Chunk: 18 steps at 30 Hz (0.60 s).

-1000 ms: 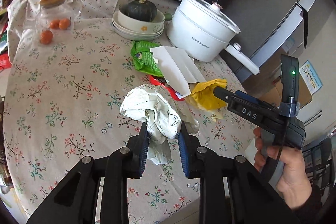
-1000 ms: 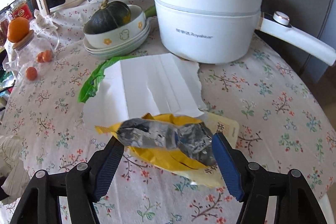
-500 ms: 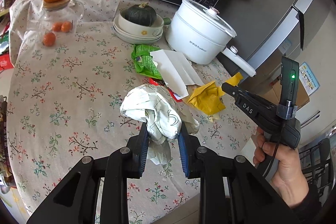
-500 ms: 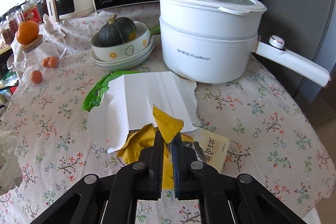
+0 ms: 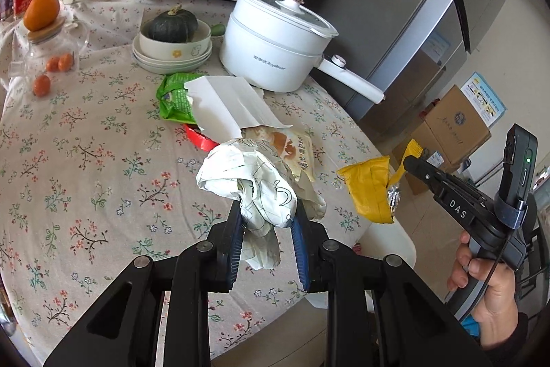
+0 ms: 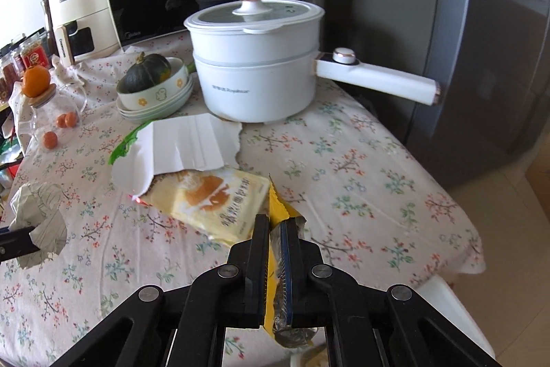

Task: Collect trash
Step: 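Carry tissue and yellow bag over the white bin and open both tools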

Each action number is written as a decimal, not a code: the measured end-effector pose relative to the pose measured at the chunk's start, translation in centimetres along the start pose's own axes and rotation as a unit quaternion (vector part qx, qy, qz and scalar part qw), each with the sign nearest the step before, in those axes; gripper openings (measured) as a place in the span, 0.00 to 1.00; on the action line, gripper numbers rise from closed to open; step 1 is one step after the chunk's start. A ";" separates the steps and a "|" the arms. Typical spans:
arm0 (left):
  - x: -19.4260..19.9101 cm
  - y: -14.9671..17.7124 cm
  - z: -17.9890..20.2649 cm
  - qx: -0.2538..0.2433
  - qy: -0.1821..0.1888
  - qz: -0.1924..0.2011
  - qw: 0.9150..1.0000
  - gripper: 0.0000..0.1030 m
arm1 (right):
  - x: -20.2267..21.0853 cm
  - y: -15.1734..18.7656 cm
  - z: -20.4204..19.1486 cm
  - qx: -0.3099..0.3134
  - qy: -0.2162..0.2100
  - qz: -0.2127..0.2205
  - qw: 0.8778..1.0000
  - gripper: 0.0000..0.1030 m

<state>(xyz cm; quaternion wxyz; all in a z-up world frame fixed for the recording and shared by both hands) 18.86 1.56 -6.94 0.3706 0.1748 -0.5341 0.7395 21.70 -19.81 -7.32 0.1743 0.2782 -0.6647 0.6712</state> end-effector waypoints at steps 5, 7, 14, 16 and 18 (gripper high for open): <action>-1.2 1.2 3.0 -0.037 0.005 -0.006 0.999 0.27 | 1.5 2.3 3.4 -0.035 0.020 -0.035 0.999 0.04; -1.7 1.7 4.2 -0.045 0.011 -0.011 0.999 0.27 | 2.2 2.9 4.3 -0.035 0.027 -0.041 0.998 0.04; -3.0 3.8 8.2 -0.091 0.034 -0.023 0.995 0.27 | 3.7 5.8 8.4 -0.054 0.050 -0.073 0.995 0.04; -3.5 4.4 9.2 -0.103 0.038 -0.029 0.994 0.27 | 3.9 6.5 9.5 -0.060 0.057 -0.079 0.993 0.04; -4.0 4.9 10.2 -0.113 0.043 -0.034 0.992 0.27 | 4.3 7.1 10.4 -0.067 0.061 -0.084 0.992 0.04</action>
Point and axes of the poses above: each gripper's, at about its wrist camera, not at the fingertips, and x roughly against the way its jaws point, z to its right, y to its underside, the point moved 6 cm from there along -x, roughly the way its jaws point, and after that the axes turned 7 degrees about z, right-handed, at the moved point
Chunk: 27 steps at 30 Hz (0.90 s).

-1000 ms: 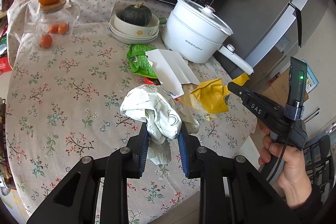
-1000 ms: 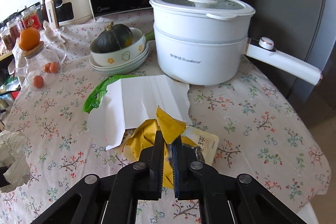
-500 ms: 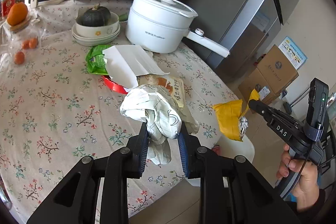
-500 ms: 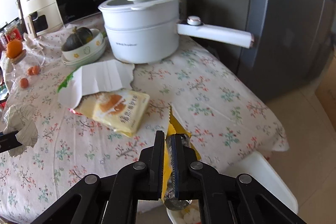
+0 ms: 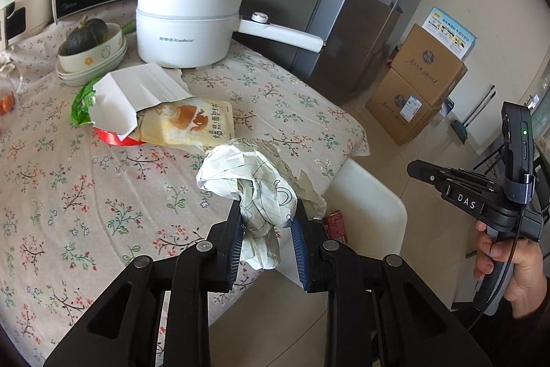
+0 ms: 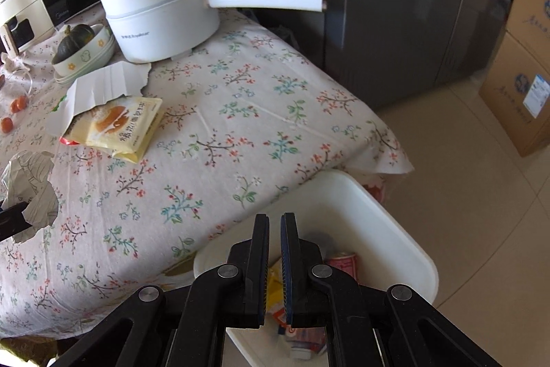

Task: Collect trash
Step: 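Carry tissue and yellow bag over the white bin and open both tools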

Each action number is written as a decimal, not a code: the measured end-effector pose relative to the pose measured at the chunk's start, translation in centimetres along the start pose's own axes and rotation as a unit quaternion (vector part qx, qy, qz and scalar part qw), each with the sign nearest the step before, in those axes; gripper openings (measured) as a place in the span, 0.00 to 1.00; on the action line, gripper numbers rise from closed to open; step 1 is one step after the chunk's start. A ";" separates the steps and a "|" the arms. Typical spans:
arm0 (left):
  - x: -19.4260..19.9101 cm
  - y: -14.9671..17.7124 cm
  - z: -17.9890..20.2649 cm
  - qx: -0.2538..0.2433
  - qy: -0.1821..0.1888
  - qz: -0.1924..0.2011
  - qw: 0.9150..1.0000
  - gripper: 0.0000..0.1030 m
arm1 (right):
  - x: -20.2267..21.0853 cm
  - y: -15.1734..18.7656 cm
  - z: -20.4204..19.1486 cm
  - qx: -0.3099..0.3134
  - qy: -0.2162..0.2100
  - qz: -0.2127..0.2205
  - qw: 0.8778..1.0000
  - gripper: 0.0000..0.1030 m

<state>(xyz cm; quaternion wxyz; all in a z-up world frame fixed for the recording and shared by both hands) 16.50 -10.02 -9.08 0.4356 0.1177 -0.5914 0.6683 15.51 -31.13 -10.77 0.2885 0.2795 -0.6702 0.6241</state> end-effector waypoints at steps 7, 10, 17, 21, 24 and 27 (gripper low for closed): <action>-2.1 1.0 3.6 -0.033 0.022 -0.019 0.999 0.27 | 0.1 1.7 2.6 -0.016 0.008 -0.024 1.000 0.05; -3.3 1.6 5.2 -0.049 0.034 -0.031 0.998 0.27 | 0.0 2.5 3.7 -0.021 0.012 -0.033 0.999 0.05; -6.1 3.5 9.0 -0.086 0.058 -0.061 0.993 0.28 | 0.3 3.8 6.1 -0.034 0.021 -0.049 0.998 0.09; -7.6 4.3 10.6 -0.103 0.066 -0.071 0.990 0.29 | 0.5 4.2 7.2 -0.047 0.025 -0.053 0.997 0.17; -8.4 4.6 11.3 -0.108 0.071 -0.074 0.989 0.31 | 0.7 4.4 7.9 -0.055 0.028 -0.054 0.997 0.22; -9.1 4.7 12.1 -0.115 0.081 -0.075 0.987 0.41 | 0.8 4.5 8.4 -0.062 0.030 -0.055 0.996 0.27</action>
Point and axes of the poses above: each gripper's, at about its wrist camera, not at the fingertips, and x roughly against the way its jaws point, z to its right, y to its underside, the point moved 6 cm from there along -x, roughly the way its jaws point, and after that the axes turned 7 degrees about z, right-handed, at the moved point
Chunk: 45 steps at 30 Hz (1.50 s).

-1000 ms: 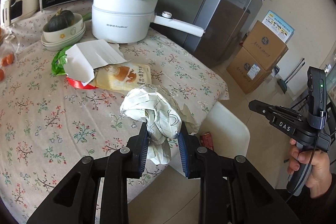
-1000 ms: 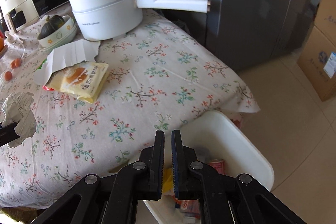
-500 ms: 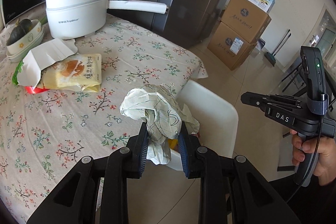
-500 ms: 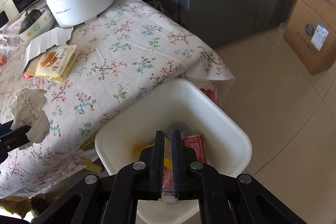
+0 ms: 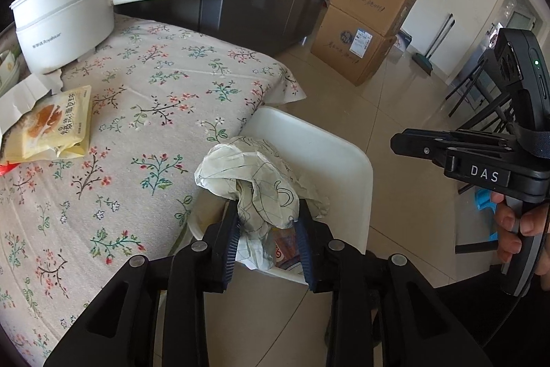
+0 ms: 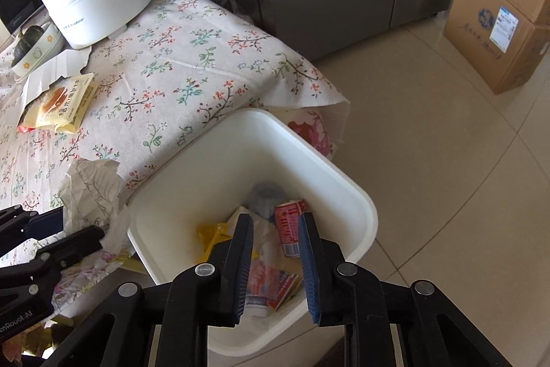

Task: Collect trash
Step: 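Carry tissue and yellow bag over the white bin and open both tools, then grasp the white paper box with the left tool while the right tool grasps the bread bag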

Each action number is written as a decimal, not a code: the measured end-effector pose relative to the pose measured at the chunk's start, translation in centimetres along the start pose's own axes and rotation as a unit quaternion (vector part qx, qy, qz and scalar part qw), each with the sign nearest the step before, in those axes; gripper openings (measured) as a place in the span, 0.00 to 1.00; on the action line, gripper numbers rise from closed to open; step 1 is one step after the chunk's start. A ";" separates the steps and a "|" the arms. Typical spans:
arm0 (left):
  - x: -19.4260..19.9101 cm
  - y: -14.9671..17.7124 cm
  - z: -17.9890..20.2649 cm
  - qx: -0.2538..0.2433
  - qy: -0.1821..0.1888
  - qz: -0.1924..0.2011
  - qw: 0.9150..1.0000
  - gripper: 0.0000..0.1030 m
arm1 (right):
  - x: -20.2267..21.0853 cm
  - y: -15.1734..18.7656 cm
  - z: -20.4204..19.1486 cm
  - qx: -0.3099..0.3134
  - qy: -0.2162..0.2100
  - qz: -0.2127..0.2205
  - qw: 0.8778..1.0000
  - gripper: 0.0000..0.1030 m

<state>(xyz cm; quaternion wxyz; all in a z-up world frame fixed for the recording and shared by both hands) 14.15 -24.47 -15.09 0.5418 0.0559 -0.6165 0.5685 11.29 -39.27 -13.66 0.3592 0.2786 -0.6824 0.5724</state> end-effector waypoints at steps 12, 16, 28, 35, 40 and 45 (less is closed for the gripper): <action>-1.2 0.3 -0.7 0.000 -0.027 -0.020 0.999 0.72 | 0.1 -0.3 0.1 -0.009 0.001 0.002 1.000 0.38; -0.7 0.2 -1.1 0.002 -0.034 -0.018 0.999 0.73 | 0.0 -0.3 -0.3 -0.008 0.001 0.002 1.000 0.40; 2.0 -0.1 -4.6 0.033 -0.063 -0.004 0.997 0.77 | -0.4 -1.0 -1.6 -0.013 0.000 0.001 1.000 0.65; 4.7 -0.7 -8.6 0.065 -0.097 0.015 0.993 0.79 | -0.9 -1.8 -3.3 -0.002 -0.004 0.001 1.000 0.73; 6.8 -1.4 -12.2 0.086 -0.131 0.031 0.987 0.79 | -1.4 -2.6 -5.5 0.022 -0.004 0.002 1.000 0.75; 9.1 -2.5 -15.9 0.102 -0.168 0.053 0.979 0.80 | -2.1 -3.8 -8.2 0.049 -0.006 0.006 0.999 0.77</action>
Point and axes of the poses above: each gripper's, at about its wrist camera, not at the fingertips, and x roughly against the way its jaws point, z to its right, y to its underside, the point moved 6 cm from there along -x, roughly the way its jaws point, and after that the axes turned 7 degrees about z, right-handed, at the moved point
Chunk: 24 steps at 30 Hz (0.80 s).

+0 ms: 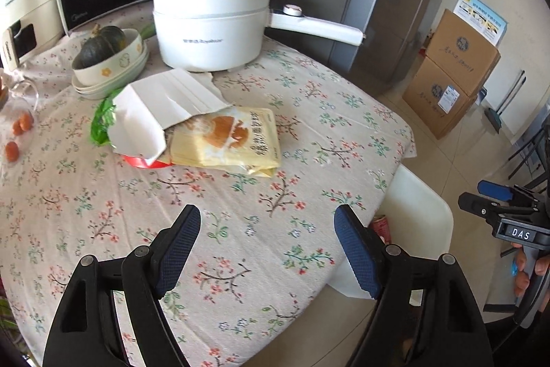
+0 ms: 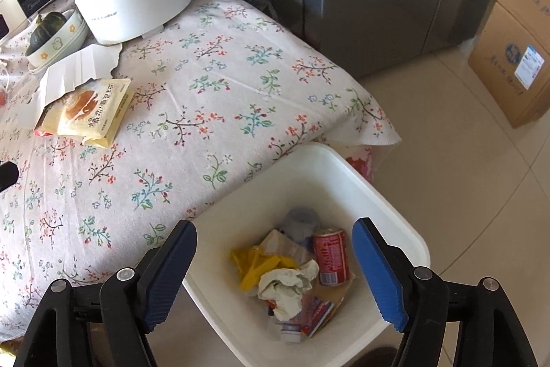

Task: Collect trash
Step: 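Grasp the white paper box with the left tool while the right tool grasps the bread bag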

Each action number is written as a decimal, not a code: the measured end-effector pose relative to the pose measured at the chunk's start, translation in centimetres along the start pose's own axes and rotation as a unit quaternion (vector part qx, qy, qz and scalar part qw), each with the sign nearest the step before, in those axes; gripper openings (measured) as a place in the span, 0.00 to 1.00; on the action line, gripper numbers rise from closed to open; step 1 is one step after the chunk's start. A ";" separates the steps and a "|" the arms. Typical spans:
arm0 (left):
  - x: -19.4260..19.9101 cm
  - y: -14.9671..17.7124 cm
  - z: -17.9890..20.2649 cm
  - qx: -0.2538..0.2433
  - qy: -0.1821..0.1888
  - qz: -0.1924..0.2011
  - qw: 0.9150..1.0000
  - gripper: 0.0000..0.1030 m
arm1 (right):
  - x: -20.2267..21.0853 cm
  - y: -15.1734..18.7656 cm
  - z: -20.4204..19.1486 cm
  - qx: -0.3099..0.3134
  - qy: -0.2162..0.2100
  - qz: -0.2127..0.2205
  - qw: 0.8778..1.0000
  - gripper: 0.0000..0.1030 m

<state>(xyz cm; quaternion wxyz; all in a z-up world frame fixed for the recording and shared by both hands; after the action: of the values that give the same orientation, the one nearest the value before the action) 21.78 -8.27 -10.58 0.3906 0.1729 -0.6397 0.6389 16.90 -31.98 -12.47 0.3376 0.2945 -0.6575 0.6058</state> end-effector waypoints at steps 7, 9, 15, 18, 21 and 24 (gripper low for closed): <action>-0.5 -1.9 -6.4 0.061 -0.035 0.008 0.997 0.83 | -1.6 -3.0 -3.9 0.012 -0.018 0.008 1.000 0.81; -1.2 -2.3 -8.4 0.083 -0.046 0.008 0.995 0.82 | -2.4 -3.9 -4.9 0.012 -0.018 0.010 1.000 0.81; -4.0 -2.7 -13.8 0.160 -0.070 0.011 0.985 0.81 | -5.0 -5.6 -7.1 0.008 -0.016 0.005 1.000 0.81; -5.3 -2.7 -15.2 0.191 -0.065 0.016 0.979 0.71 | -6.1 -5.8 -7.4 0.003 -0.008 -0.002 1.000 0.81; -6.6 -2.6 -15.9 0.226 -0.047 0.022 0.973 0.54 | -6.9 -5.8 -7.3 -0.015 -0.011 -0.012 1.000 0.81; -7.7 -2.4 -15.9 0.249 -0.034 0.021 0.968 0.29 | -7.4 -5.8 -7.3 -0.029 -0.014 -0.019 0.999 0.81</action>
<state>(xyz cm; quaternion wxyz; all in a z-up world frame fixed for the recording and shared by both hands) 32.82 4.42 -16.42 0.2997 0.2730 -0.4768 0.7799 26.59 -25.43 -14.66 0.3482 0.3051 -0.6738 0.5760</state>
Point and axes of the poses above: each gripper's, at about its wrist camera, not at the fingertips, and x roughly against the way its jaws point, z to its right, y to its underside, the point moved 6 cm from there along -x, roughly the way its jaws point, and after that the axes turned 7 degrees about z, right-handed, at the moved point
